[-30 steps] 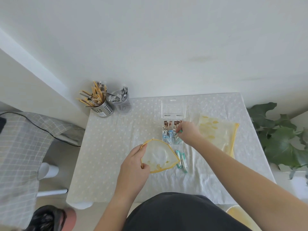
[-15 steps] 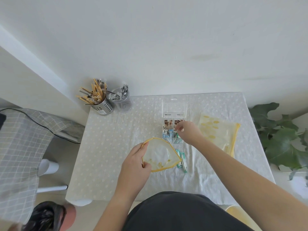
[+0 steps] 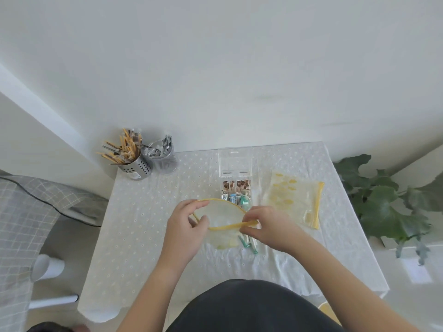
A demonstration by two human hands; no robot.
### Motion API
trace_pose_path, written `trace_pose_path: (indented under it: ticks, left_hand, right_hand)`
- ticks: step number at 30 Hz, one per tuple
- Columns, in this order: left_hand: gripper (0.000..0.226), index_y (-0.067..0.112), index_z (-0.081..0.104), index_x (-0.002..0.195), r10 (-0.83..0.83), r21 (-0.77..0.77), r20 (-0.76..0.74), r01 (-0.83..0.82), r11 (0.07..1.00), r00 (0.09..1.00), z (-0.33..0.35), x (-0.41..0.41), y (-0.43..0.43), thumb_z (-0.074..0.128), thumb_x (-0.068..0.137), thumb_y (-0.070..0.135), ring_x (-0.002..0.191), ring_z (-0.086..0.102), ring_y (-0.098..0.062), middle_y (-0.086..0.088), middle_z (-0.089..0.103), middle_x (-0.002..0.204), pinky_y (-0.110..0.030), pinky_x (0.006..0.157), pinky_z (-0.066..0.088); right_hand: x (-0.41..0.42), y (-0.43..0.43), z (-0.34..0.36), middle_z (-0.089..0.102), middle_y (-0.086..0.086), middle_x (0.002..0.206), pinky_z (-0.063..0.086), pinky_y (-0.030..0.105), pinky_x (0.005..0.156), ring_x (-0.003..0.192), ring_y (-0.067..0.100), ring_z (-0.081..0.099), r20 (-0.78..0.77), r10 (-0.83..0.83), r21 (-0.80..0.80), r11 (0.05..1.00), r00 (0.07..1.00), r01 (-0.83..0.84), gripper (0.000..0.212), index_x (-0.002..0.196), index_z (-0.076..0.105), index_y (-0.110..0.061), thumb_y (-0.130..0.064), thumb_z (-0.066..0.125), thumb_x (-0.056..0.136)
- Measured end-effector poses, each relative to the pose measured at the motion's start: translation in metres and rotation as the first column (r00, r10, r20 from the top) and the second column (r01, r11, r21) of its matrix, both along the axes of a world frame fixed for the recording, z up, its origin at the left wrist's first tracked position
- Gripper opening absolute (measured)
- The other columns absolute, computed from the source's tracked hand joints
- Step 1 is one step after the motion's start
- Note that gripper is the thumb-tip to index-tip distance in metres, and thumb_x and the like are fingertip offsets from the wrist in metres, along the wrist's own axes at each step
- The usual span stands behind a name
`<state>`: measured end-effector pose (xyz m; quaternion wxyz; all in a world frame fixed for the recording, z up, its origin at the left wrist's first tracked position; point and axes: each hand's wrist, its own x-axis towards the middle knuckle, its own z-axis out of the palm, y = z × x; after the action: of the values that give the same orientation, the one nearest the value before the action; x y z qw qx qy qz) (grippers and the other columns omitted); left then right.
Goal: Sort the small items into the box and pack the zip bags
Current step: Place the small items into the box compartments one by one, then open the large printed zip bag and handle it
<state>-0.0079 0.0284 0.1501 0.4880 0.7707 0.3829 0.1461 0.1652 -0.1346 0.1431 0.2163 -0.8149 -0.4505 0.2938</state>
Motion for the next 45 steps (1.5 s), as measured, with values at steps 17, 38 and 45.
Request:
trace_pose_path:
  ticks: [17, 38, 45]
  left_hand:
    - [0.029, 0.010, 0.074, 0.117, 0.338, -0.827, 0.050, -0.151, 0.542, 0.940, -0.020, -0.003, -0.036, 0.072, 0.097, 0.031, 0.100, 0.076, -0.029, -0.012, 0.078, 0.118, -0.040, 0.086, 0.061]
    - [0.053, 0.012, 0.066, 0.135, 0.020, -0.814, 0.145, 0.108, 0.571, 0.989, -0.022, -0.003, -0.031, 0.076, 0.086, -0.007, 0.116, 0.073, -0.027, -0.012, 0.076, 0.125, -0.035, 0.095, 0.061]
    - [0.039, 0.015, 0.071, 0.132, 0.202, -0.842, 0.164, 0.030, 0.539, 0.966, -0.017, 0.030, -0.025, 0.068, 0.098, 0.034, 0.112, 0.074, -0.032, -0.011, 0.075, 0.128, -0.049, 0.098, 0.058]
  right_hand:
    - [-0.015, -0.069, 0.007, 0.078, 0.009, 0.095, 0.061, 0.048, 0.087, 0.090, 0.029, 0.075, -0.637, -0.455, 0.153, 0.716, 0.622, 0.681, 0.020, 0.096, 0.072, 0.000, -0.021, 0.070, 0.097]
    - [-0.014, -0.096, -0.005, 0.076, 0.015, 0.104, 0.058, 0.046, 0.087, 0.087, 0.030, 0.071, -0.778, -0.460, 0.148, 0.529, 0.428, 0.836, 0.018, 0.099, 0.074, -0.003, -0.020, 0.069, 0.096]
    - [0.004, -0.116, -0.007, 0.074, 0.015, 0.109, 0.054, 0.051, 0.099, 0.099, 0.026, 0.070, -0.768, -0.376, 0.076, 0.750, 0.519, 0.657, 0.029, 0.103, 0.075, -0.003, -0.030, 0.074, 0.091]
